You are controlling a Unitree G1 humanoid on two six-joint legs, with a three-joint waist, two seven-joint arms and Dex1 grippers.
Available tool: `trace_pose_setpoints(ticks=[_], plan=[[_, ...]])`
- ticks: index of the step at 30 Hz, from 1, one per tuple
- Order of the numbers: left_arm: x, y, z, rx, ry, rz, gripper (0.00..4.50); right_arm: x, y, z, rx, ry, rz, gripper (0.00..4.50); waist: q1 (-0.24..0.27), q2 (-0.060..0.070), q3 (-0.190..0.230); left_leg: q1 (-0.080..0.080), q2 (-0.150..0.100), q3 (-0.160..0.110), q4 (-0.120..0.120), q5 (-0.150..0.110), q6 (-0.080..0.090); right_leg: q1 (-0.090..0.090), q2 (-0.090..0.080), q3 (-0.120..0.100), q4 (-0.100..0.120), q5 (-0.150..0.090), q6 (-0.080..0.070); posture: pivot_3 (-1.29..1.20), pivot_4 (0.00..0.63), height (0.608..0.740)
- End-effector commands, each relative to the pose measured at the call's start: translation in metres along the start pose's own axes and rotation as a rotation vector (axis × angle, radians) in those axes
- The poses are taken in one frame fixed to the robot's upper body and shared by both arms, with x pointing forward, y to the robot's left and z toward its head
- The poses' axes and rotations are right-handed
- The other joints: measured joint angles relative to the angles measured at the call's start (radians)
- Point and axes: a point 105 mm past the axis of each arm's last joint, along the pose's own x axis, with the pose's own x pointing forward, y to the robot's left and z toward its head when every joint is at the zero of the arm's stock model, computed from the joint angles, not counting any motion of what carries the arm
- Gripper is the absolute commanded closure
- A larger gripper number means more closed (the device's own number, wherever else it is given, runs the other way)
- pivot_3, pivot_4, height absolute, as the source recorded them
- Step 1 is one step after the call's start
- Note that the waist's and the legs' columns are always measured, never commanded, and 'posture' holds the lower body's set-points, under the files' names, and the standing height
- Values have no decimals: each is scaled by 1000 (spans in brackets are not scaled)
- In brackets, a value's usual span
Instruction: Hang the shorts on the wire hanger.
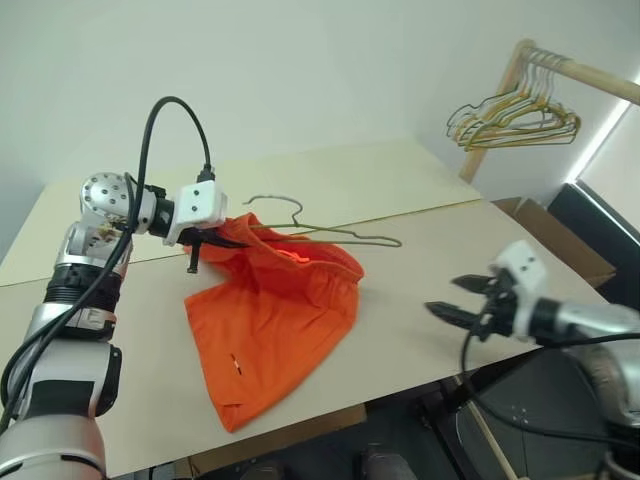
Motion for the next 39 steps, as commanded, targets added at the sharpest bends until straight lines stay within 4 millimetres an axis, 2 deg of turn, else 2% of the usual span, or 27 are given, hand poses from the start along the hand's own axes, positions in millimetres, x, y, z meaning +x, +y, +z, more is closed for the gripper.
trace_pose_setpoints(ticks=[1,6,8,10,14,22,26,30,34,39], plan=[[-9,11,16,43,-44,54,4500,39,12,17,-38,-87,6,16,-6,0,0,1,0,1,0,0,0,0,0,1,0,0,0,-41,0,740],[-11,10,17,44,-43,51,4500,96,30,17,-19,-78,65,16,1,0,0,4,1,2,0,0,0,1,0,3,3,0,-1,-29,0,740],[-11,10,17,45,-41,52,4500,105,32,14,-43,-56,75,16,5,0,0,4,0,2,0,0,0,0,0,2,3,0,0,-29,0,740],[-13,9,17,46,-39,54,4500,112,33,22,21,-90,108,384,6,0,0,1,0,1,0,0,1,0,-1,0,2,0,0,4,0,740],[-16,7,18,43,-35,59,4500,113,37,29,73,-112,164,1592,4,0,0,-4,-2,-1,-2,0,1,-2,-1,-3,0,1,1,23,0,740],[-21,6,15,26,-21,77,4500,106,37,15,65,-75,195,4384,3,-1,0,-3,-1,1,-5,2,-3,-1,0,-7,0,1,1,28,0,740],[-29,0,11,-4,-25,49,4500,94,24,16,100,-79,175,4464,2,-1,0,-2,-1,1,-5,2,-4,-1,0,-6,0,1,1,19,0,740],[-46,-17,8,-45,-75,-29,4500,72,8,15,141,-64,196,4464,1,-1,0,-3,-1,0,-5,2,-3,-2,0,-6,0,1,0,11,0,740],[-62,-39,-10,-46,25,-98,4500,47,-6,9,149,-26,218,4464,2,-1,0,-2,0,-2,-7,2,-3,-2,0,-5,0,1,0,10,0,740],[-68,-35,-24,-87,77,-61,4500,34,-12,6,117,15,234,4464,24,-1,0,-1,0,-1,-3,1,-2,-1,-1,-3,-2,0,0,18,0,740]])
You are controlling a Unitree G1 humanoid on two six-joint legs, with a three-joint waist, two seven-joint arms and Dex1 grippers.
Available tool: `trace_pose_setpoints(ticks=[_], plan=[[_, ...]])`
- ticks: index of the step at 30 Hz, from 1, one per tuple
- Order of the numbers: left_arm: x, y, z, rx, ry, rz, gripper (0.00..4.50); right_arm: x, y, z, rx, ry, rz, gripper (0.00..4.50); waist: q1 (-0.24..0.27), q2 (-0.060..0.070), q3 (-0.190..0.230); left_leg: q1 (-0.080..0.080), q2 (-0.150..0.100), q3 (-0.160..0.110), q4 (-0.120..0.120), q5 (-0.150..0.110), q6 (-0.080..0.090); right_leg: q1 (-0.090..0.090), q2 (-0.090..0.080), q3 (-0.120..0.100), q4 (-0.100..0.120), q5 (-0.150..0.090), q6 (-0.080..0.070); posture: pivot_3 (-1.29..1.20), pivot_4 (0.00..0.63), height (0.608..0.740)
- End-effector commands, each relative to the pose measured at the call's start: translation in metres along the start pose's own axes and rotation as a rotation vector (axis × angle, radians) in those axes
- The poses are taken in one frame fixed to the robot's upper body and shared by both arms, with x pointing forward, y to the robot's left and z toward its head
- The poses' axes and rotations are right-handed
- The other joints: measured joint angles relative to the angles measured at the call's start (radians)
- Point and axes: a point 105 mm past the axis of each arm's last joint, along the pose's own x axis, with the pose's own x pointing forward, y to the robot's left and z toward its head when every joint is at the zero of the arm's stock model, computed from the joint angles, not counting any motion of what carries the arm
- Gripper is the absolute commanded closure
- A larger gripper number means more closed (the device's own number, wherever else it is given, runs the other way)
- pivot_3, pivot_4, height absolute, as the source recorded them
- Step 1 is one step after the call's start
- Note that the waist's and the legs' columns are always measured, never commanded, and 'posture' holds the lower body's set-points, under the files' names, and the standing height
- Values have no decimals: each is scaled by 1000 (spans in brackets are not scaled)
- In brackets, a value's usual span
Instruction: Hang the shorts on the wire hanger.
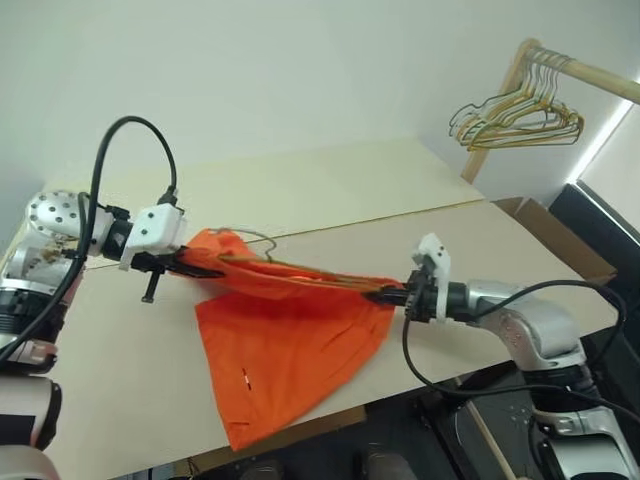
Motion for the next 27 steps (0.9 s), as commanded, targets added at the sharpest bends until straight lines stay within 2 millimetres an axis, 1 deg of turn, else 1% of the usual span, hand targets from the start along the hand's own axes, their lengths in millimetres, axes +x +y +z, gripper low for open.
trace_pose_setpoints(ticks=[1,3,5,8,12,17,20,23,25,27], plan=[[-30,10,-15,-84,81,118,4500,-34,-24,0,-5,30,-126,4464,10,0,0,0,0,0,2,0,1,0,0,0,1,0,0,18,0,740],[-28,14,-15,-100,69,149,4500,-36,-23,0,-16,37,-116,4464,16,0,0,-1,0,0,3,-1,2,0,0,0,2,0,0,19,0,740],[-28,17,-11,-116,28,167,4500,-37,-23,0,-18,41,-108,4464,17,0,0,-1,0,0,4,-1,2,0,0,0,2,0,0,20,0,740],[-27,18,-7,-132,-14,169,4500,-36,-22,-1,-22,45,-103,4464,15,0,0,-2,0,0,4,-2,3,0,0,0,1,0,0,20,0,740],[-26,12,-17,-131,56,147,4500,-35,-21,0,-27,40,-93,4464,13,0,0,-2,-1,0,3,-2,3,0,0,0,1,0,0,17,0,740],[-25,11,-25,-165,97,168,4500,-38,-19,1,-37,40,-85,4464,12,0,0,-2,-1,0,4,-2,3,0,0,0,1,0,0,13,0,740],[-19,21,-40,-199,163,275,4500,-40,-17,1,-39,35,-71,4464,16,0,0,-2,-1,0,4,-2,3,0,0,0,1,0,0,10,0,740],[-15,25,-42,-221,109,350,4500,-42,-15,1,-35,30,-64,4464,18,0,0,-2,-1,0,4,-2,3,0,-1,0,1,0,0,8,0,740],[-14,21,-37,-237,58,328,4500,-42,-14,-1,-33,31,-57,4464,15,-1,0,-2,0,0,4,-2,3,0,0,0,1,0,0,4,0,740],[-13,6,-36,-219,55,234,4500,-43,-13,-1,-32,32,-55,4464,12,-1,0,-2,0,0,3,-2,3,-1,0,0,1,0,0,3,0,740]])
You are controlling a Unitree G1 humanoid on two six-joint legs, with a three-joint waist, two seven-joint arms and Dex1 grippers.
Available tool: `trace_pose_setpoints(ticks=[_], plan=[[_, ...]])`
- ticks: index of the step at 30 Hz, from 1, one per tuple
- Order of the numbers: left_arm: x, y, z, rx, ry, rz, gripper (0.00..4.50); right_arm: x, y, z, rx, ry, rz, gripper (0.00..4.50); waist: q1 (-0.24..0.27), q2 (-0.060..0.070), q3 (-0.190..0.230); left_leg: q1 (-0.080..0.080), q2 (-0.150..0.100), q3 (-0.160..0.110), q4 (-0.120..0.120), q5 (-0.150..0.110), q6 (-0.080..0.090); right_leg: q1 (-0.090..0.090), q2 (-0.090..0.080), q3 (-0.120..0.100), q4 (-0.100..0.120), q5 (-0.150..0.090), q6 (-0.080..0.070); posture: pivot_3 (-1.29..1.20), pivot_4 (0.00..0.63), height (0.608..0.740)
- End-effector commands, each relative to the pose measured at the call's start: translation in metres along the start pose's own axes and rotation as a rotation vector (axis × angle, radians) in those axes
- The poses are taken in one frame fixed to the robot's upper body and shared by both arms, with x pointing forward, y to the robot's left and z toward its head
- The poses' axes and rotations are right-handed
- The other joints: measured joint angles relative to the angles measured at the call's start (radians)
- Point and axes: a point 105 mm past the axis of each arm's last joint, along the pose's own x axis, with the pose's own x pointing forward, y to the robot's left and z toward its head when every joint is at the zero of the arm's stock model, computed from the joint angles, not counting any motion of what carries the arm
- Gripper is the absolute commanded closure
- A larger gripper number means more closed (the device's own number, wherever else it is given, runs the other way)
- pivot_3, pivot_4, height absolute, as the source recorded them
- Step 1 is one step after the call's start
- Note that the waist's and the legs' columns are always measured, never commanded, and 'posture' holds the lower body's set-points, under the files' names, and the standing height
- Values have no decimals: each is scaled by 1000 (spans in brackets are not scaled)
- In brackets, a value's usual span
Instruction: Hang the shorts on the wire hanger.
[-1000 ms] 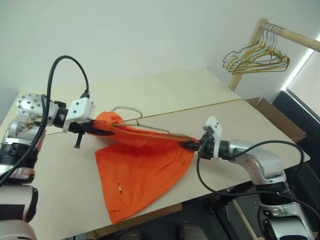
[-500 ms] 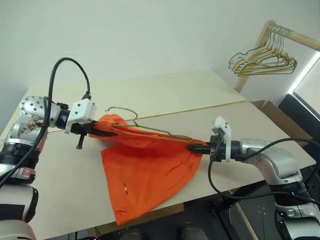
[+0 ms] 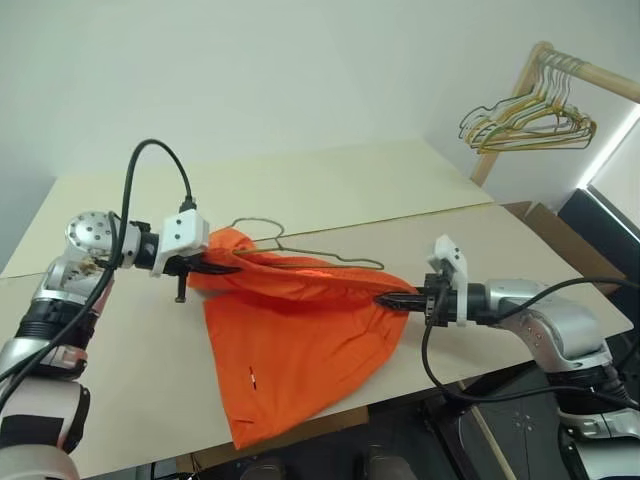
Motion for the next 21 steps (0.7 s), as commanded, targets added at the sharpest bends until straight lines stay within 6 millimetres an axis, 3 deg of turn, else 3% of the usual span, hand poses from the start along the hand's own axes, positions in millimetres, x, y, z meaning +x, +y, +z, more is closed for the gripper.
trace_pose_setpoints(ticks=[1,5,15,21], plan=[[-44,0,-11,-39,75,42,4500,-29,-17,4,-4,1,-110,4464,-5,0,0,0,0,0,0,0,0,0,0,0,0,0,0,1,0,740],[-52,-19,-13,-43,94,-94,4500,-33,-20,5,-8,11,-128,4464,-8,0,0,0,0,1,0,0,0,0,0,0,0,0,0,-4,0,740],[-46,11,0,-38,-27,111,4500,-32,-23,-3,-12,57,-141,4464,1,0,0,0,0,1,3,-1,1,0,-1,1,1,0,0,0,0,740],[-48,1,6,-68,-72,44,4500,-32,-24,-4,-5,62,-139,4464,-3,0,0,0,0,1,2,0,1,0,0,1,1,0,0,0,0,740]])
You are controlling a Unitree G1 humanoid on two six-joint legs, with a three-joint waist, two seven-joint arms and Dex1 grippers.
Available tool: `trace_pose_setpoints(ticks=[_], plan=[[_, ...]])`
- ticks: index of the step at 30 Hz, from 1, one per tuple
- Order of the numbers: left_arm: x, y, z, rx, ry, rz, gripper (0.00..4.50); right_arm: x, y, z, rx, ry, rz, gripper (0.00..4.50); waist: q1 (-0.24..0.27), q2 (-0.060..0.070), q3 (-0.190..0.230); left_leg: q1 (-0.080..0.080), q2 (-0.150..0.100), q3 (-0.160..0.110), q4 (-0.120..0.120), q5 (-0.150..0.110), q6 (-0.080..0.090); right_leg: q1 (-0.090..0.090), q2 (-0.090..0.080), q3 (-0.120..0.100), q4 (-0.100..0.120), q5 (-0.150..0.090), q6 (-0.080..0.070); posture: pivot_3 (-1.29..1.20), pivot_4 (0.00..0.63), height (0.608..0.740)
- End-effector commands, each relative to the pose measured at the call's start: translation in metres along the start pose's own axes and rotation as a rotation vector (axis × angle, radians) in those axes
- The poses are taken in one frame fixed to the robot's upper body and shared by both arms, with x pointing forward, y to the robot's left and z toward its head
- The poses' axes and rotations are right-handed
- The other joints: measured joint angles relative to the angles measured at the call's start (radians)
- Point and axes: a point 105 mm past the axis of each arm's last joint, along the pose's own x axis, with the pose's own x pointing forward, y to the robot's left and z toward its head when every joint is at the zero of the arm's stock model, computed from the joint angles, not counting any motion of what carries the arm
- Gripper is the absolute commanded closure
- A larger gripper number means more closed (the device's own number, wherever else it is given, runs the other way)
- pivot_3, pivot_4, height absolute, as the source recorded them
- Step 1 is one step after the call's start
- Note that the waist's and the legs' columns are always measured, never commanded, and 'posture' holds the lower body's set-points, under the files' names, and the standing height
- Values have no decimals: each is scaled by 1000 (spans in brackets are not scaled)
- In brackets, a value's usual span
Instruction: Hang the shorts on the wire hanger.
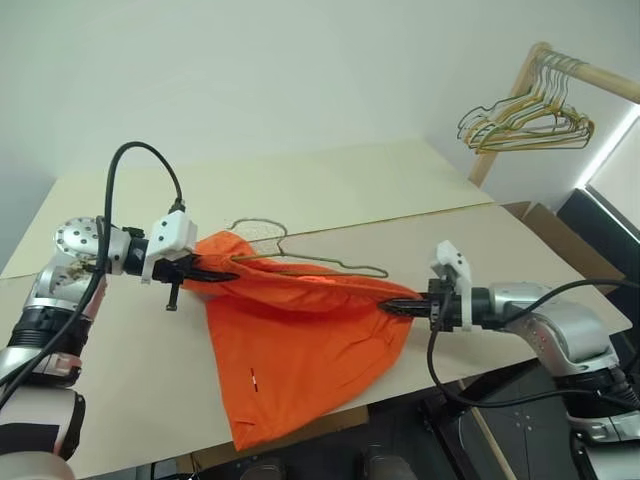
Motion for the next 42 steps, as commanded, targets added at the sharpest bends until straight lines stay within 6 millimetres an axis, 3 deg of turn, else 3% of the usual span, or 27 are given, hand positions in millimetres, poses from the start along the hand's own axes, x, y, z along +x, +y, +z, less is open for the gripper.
trace_pose_setpoints(ticks=[1,12,17,29,34,42], plan=[[-39,7,0,-29,28,111,4500,-27,-23,-2,8,31,-142,4464,0,0,0,0,0,0,0,0,0,0,0,0,0,0,0,0,0,740],[-38,1,10,-45,-56,72,4500,-29,-26,-3,25,33,-132,4464,0,0,0,0,0,0,0,0,0,0,0,0,0,0,0,4,0,740],[-32,6,25,-52,-148,119,4500,-26,-25,-7,63,19,-116,4464,1,0,0,0,0,0,1,0,0,0,0,0,0,0,0,15,0,740],[-28,-11,38,-110,-221,88,4500,-17,-26,-16,142,-4,-58,4464,2,0,0,0,0,0,1,0,0,0,0,1,1,0,0,33,0,740],[-31,-25,23,-99,-134,3,4500,-26,-37,-18,135,26,-87,4464,2,0,0,0,0,0,1,0,0,0,0,1,1,0,0,30,0,740],[-29,-20,5,-70,-55,49,4500,-34,-38,-13,105,36,-83,4464,4,0,0,0,0,0,1,0,0,0,0,1,1,0,0,22,0,740]])
